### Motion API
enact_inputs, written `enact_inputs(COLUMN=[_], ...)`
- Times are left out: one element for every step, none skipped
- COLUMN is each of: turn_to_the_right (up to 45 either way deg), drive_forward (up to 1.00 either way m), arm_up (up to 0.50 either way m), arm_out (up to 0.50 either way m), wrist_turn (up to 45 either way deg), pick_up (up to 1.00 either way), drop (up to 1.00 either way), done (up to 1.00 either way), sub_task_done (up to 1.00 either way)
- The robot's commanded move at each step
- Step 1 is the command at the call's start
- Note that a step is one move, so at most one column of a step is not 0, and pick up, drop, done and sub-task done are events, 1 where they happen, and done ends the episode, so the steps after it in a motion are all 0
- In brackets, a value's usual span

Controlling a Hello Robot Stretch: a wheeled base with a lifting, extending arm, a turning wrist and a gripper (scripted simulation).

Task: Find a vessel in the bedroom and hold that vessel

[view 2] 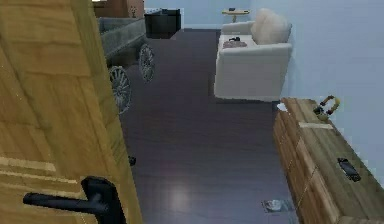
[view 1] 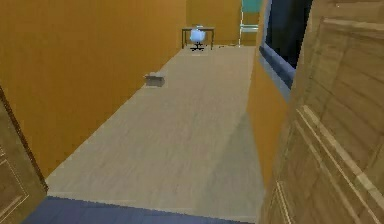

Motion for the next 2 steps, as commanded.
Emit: enact_inputs(turn_to_the_right=[0.0,3.0], drive_forward=[1.00,0.00], arm_up=[0.00,0.00], arm_out=[0.00,0.00], wrist_turn=[0.0,0.0], pick_up=[0.00,0.00], drop=[0.00,0.00], done=[0.00,0.00], sub_task_done=[0.00,0.00])
